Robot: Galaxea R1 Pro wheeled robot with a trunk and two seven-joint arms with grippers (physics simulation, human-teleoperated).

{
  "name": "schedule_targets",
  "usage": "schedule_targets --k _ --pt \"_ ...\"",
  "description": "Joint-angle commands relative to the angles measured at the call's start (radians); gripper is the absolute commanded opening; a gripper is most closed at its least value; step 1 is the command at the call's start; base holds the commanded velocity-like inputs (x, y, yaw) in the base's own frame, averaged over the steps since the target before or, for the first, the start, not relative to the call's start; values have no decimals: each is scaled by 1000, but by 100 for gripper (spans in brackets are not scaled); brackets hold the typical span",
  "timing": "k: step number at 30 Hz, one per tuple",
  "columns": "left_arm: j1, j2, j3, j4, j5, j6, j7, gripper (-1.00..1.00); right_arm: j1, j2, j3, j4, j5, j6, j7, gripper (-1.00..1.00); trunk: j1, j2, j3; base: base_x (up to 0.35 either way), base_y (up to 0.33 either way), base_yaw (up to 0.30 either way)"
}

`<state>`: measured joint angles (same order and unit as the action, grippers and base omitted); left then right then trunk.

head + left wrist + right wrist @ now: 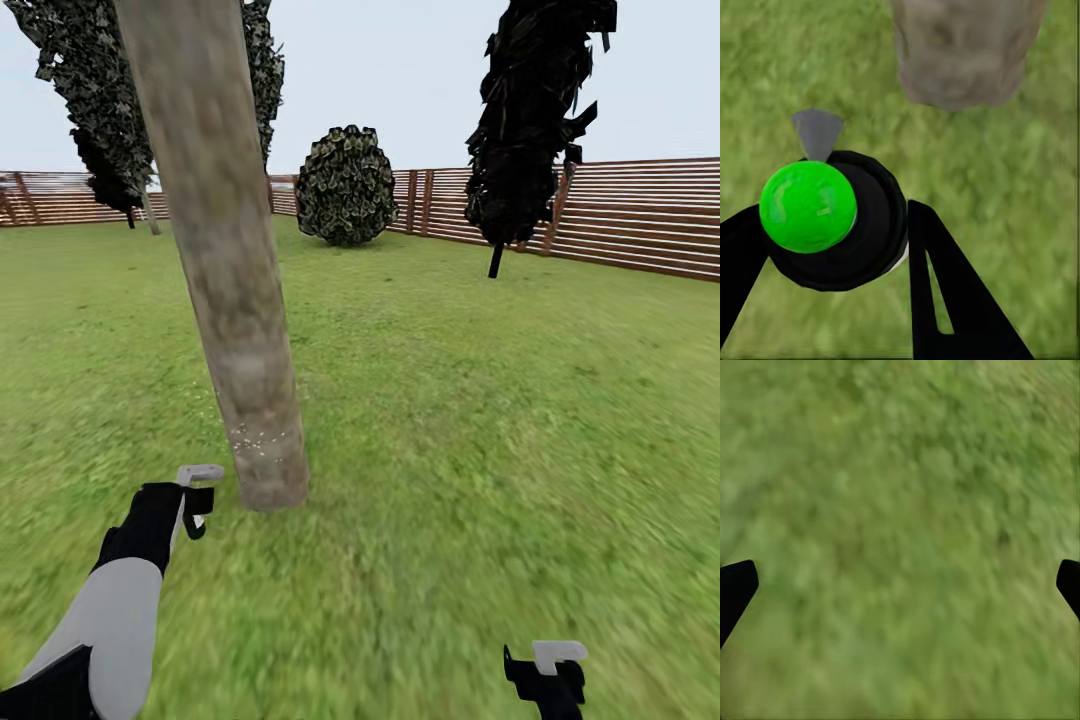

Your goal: In the garden, pick up the pesticide atomizer on the floor and spray pesticide onto both trees until each tree trunk is fully covered.

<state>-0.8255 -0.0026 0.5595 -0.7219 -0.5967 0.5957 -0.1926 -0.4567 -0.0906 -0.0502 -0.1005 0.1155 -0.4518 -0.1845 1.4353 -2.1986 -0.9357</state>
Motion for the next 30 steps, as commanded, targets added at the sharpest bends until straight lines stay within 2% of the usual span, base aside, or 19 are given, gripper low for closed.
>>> schedule_targets --k 1,2,3,6,11,12,13,15,16,20,22,28,30 --pt "-3 -12 -24 -6 -13 10 -10 -100 -1 0 -5 1 10 -2 -5 100 0 0 -1 0 0 63" --pt "-16 -59 -109 -8 -12 21 -7 -100 -1 0 -5 2 11 -3 -6 100 0 0 -1 0 0 13" --pt "-48 -92 -133 -8 -11 33 -6 -100 -1 0 -5 2 11 -3 -6 100 0 0 -1 0 0 3" --pt "-74 -102 -142 -8 -11 56 -11 -100 -1 -6 -5 2 12 -3 -6 100 0 0 -1 0 0 1" --pt "-88 -82 -149 -12 -13 66 -15 -100 0 -13 -5 2 12 -3 -6 100 0 0 -1 0 0 0" --pt "-89 -68 -149 -12 -12 67 -15 -100 0 -13 -5 2 12 -3 -6 100 0 0 -1 0 0 0" --pt "-89 -18 -147 -11 -10 68 -22 -100 -1 -14 -5 2 11 -3 -6 100 0 0 -1 0 0 0" --pt "-85 9 -148 -11 -11 68 -47 -100 0 -14 -5 2 11 -3 -6 100 0 0 -1 0 0 0" --pt "-82 11 -149 -11 -12 68 -54 -100 0 -14 -5 2 11 -3 -6 100 0 0 -1 0 0 0" --pt "-84 -10 -160 -11 -13 66 -66 -100 -1 -14 -5 2 11 -2 -6 100 0 0 -1 72 0 0" --pt "-87 -35 -165 -12 -14 65 -66 -100 0 -14 -5 2 11 -2 -6 100 0 0 -1 304 0 0" --pt "-87 -43 -165 -16 -14 66 -65 -100 0 -14 -5 2 11 -2 -5 100 0 0 -1 320 0 0" --pt "-85 -41 -165 -45 -13 67 -67 -100 -1 -14 -5 2 11 -2 -5 100 0 0 -1 96 0 0"
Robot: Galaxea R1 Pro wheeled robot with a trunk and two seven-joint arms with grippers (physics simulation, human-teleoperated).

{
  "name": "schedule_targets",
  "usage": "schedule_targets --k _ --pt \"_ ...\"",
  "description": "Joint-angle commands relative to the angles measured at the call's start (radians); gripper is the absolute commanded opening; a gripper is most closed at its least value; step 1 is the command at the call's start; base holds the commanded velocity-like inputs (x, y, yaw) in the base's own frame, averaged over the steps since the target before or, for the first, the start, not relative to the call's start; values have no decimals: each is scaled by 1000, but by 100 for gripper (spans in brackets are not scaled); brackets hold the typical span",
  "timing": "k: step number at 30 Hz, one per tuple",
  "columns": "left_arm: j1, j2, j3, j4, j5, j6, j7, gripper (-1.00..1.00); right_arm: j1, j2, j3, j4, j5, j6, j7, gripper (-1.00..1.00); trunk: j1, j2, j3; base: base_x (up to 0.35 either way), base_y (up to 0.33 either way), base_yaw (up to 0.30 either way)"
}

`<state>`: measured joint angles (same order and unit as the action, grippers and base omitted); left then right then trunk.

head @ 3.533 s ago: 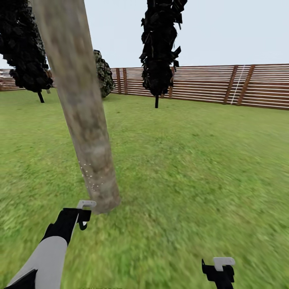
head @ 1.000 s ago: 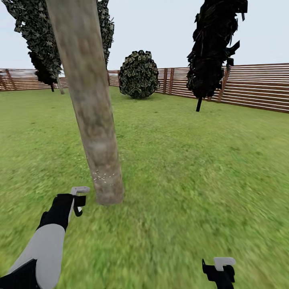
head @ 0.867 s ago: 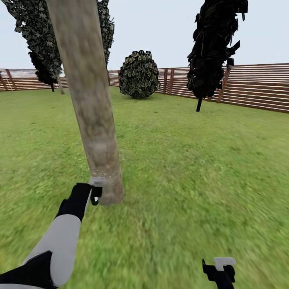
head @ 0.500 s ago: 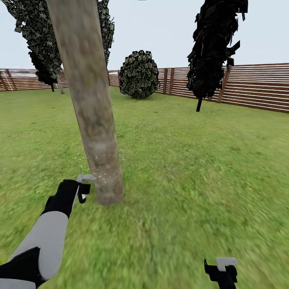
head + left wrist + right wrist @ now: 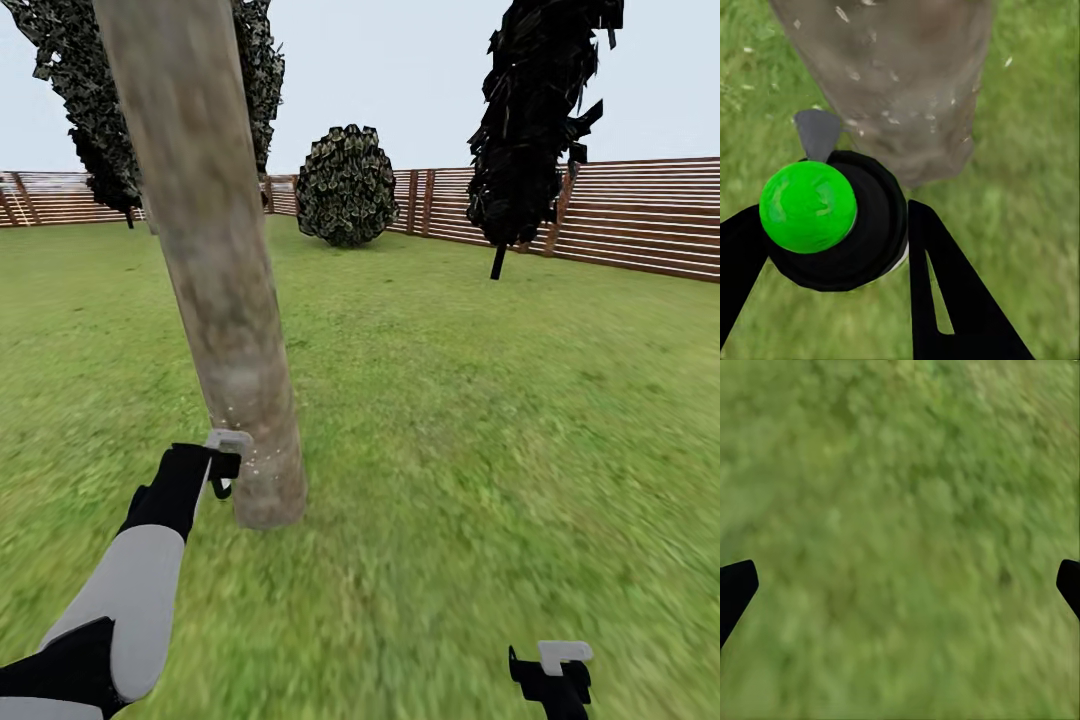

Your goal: In the garden, pick up the pesticide atomizer on the floor and spray pesticide onto both trees until each tree trunk is fully covered.

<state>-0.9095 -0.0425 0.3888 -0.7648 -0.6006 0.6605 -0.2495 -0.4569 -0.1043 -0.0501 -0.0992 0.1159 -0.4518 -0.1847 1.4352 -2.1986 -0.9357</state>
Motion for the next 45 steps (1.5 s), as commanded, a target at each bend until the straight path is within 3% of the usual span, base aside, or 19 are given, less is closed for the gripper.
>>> schedule_targets --k 1,6,16,33,45 --pt "1 1 5 -18 -9 3 -10 -100 -1 0 -5 1 11 -2 -4 100 0 0 -1 48 0 0" --pt "8 40 4 -69 -8 13 -13 -100 0 1 -5 0 10 -2 -4 100 0 0 -1 8 0 48" --pt "9 26 -27 -74 -8 20 -13 -100 0 2 -5 0 11 -2 -5 100 0 0 -1 0 -199 96" --pt "12 31 -28 -64 -16 21 -5 -100 0 2 -4 0 10 -2 -4 100 0 0 -1 99 -274 4" --pt "13 39 -20 -61 -21 36 -2 -100 -1 3 -4 1 10 -2 -2 100 0 0 -1 137 -273 251"
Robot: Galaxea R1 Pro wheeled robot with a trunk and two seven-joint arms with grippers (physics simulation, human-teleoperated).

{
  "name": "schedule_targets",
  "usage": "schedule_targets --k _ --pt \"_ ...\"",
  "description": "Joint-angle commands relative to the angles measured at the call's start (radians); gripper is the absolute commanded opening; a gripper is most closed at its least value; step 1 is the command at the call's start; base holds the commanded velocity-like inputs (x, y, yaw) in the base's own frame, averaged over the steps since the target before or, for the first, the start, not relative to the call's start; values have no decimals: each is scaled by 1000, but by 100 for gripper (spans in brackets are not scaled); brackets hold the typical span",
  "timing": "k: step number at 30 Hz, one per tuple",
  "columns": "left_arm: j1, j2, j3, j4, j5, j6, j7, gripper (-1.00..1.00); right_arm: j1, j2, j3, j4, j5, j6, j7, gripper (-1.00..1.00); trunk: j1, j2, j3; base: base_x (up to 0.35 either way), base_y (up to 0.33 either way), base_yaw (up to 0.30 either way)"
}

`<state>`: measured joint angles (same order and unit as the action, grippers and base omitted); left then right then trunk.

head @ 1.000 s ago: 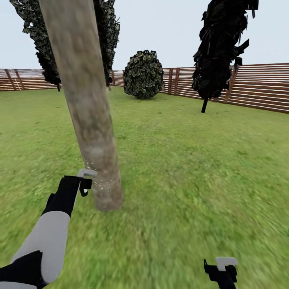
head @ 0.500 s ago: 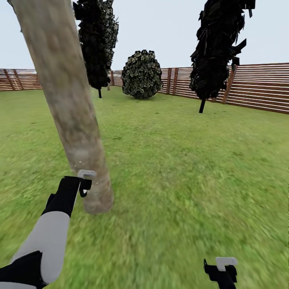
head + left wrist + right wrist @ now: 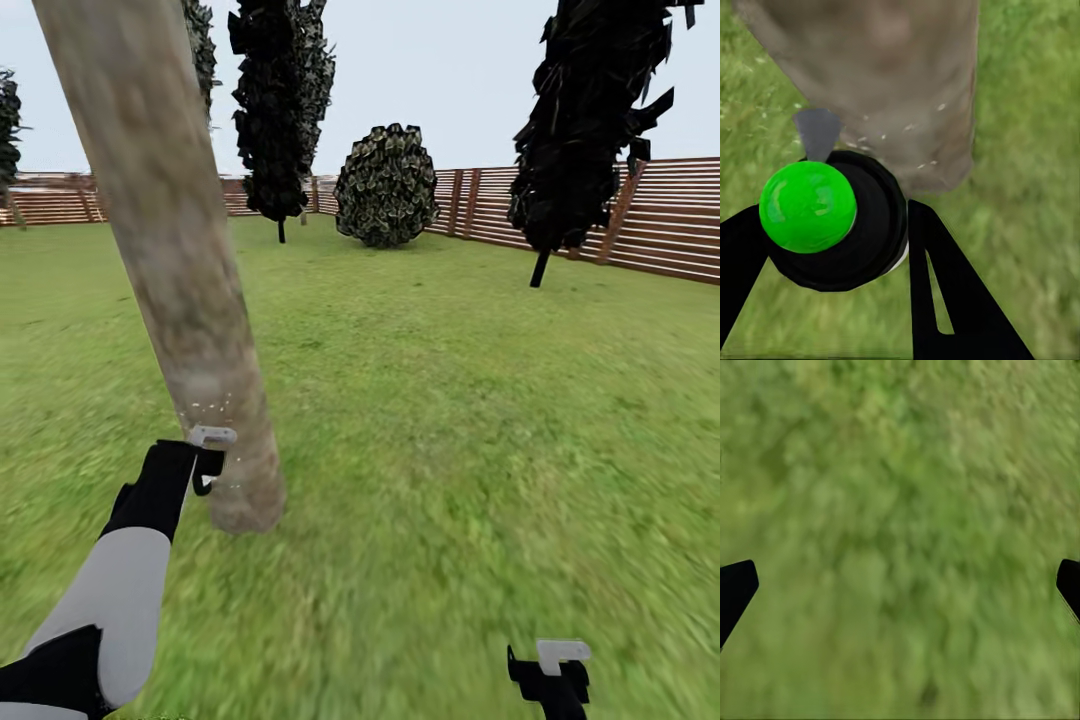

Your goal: In the garden, pick up the pesticide atomizer on the floor and spray pesticide onto both trees until each tree trunk is fully covered.

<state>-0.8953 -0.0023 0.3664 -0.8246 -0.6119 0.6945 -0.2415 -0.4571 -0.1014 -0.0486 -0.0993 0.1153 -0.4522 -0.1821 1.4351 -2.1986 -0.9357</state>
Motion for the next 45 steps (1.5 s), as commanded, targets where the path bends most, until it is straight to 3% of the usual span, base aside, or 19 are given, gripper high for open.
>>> schedule_targets --k 1,7,10,13,17,19,21,26,32,36,39,45 --pt "0 1 4 -1 -9 2 -9 -100 0 0 -5 1 11 -2 -4 100 0 0 -1 130 -273 278" --pt "48 49 9 -1 -4 2 -3 -100 0 0 -5 1 11 -2 -4 100 0 0 -1 129 -273 253" --pt "71 37 6 3 3 1 -2 -100 0 0 -5 1 11 -2 -5 100 0 0 -1 37 -274 33" --pt "78 7 8 22 1 -1 -2 -100 0 0 -5 1 11 -2 -5 100 0 0 -1 6 -274 5" --pt "97 25 12 24 -4 -1 -1 -100 -1 0 -5 1 11 -2 -5 100 0 0 -1 68 -274 0" --pt "119 65 24 23 -2 -3 -1 -100 0 0 -5 1 11 -2 -5 100 0 0 -1 134 -267 0" --pt "124 80 35 24 -2 -5 -1 -100 0 0 -5 1 11 -2 -5 100 0 0 -1 183 -235 3" --pt "130 69 39 26 0 -9 1 -100 0 0 -5 1 11 -2 -5 100 0 0 -1 232 -190 198" --pt "167 86 68 23 -6 -13 15 -100 0 0 -5 1 11 -2 -5 100 0 0 -1 142 -98 275" --pt "176 62 71 29 6 -12 83 -100 0 0 -5 1 11 -2 -5 100 0 0 -1 6 -4 278" --pt "180 16 71 48 7 -35 90 -100 -1 0 -5 1 11 -2 -5 100 0 0 -1 57 -94 277" --pt "180 0 73 55 24 -85 92 -100 0 0 -5 1 11 -2 -6 100 0 0 -1 143 -223 100"
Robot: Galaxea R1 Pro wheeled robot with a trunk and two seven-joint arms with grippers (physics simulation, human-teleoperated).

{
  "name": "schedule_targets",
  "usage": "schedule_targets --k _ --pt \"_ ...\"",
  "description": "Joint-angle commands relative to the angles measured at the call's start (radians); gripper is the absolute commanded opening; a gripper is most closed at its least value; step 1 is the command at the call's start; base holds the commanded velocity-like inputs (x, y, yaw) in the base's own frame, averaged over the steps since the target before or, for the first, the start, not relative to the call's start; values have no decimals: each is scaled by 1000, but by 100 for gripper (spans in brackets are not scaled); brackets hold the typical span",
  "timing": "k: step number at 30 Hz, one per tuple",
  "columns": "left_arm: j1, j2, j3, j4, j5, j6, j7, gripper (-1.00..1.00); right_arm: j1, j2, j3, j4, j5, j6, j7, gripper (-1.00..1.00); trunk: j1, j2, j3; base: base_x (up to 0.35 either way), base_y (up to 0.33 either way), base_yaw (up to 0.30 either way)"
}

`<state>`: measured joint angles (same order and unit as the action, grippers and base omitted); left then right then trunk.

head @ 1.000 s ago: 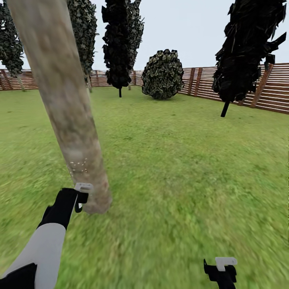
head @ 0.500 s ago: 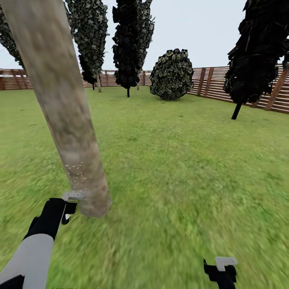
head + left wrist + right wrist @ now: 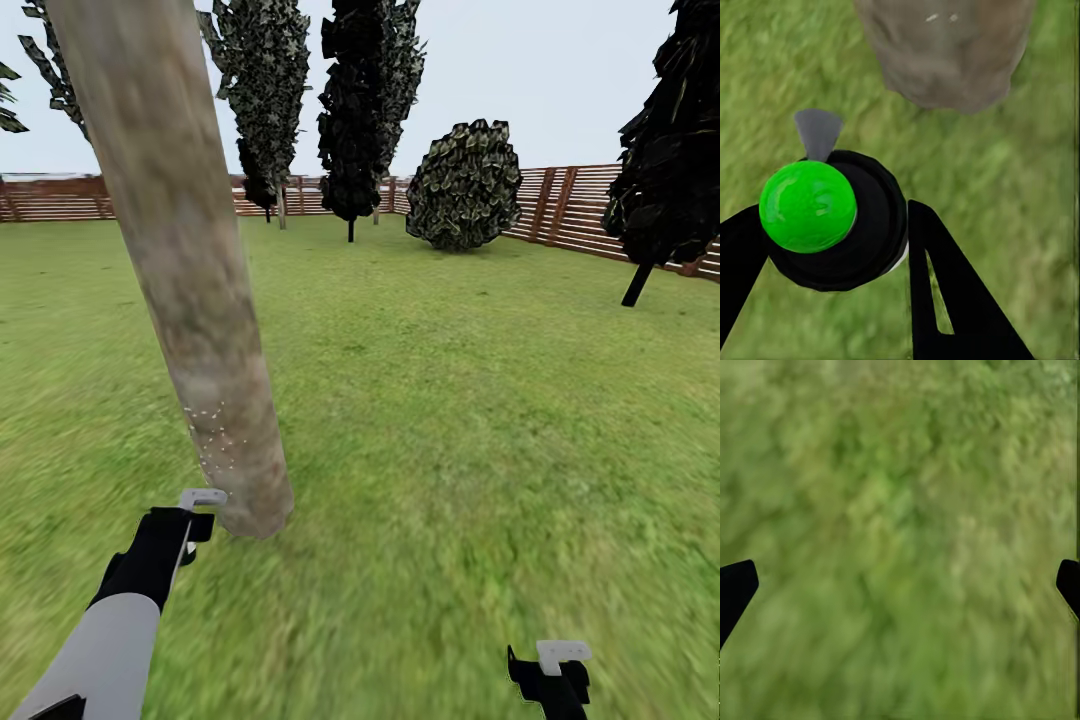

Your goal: In the garden, pick up the pesticide atomizer on the floor and spray pesticide onto both trees until each tree trunk is fully covered.

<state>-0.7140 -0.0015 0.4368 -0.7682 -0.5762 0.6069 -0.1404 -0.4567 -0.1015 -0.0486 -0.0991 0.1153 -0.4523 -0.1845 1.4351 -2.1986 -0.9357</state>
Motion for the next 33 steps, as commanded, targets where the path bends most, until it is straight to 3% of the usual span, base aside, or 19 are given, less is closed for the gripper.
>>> schedule_targets --k 1,12,15,20,33 --pt "-1 -1 3 2 -11 2 -10 -100 -1 0 -5 1 11 -2 -4 100 0 0 -1 142 -243 6" --pt "1 9 7 31 -13 -3 -8 -100 0 0 -5 1 11 -2 -4 100 0 0 -1 37 -269 0" --pt "1 9 37 32 -12 -4 -8 -100 -1 0 -5 1 11 -2 -4 100 0 0 -1 76 -272 0" --pt "1 13 85 32 -14 -72 -7 -100 0 0 -5 1 11 -2 -5 100 0 0 -1 122 -271 30" --pt "1 4 95 32 -12 -81 -7 -100 -1 0 -5 1 11 -2 -4 100 0 0 -1 141 -264 250"
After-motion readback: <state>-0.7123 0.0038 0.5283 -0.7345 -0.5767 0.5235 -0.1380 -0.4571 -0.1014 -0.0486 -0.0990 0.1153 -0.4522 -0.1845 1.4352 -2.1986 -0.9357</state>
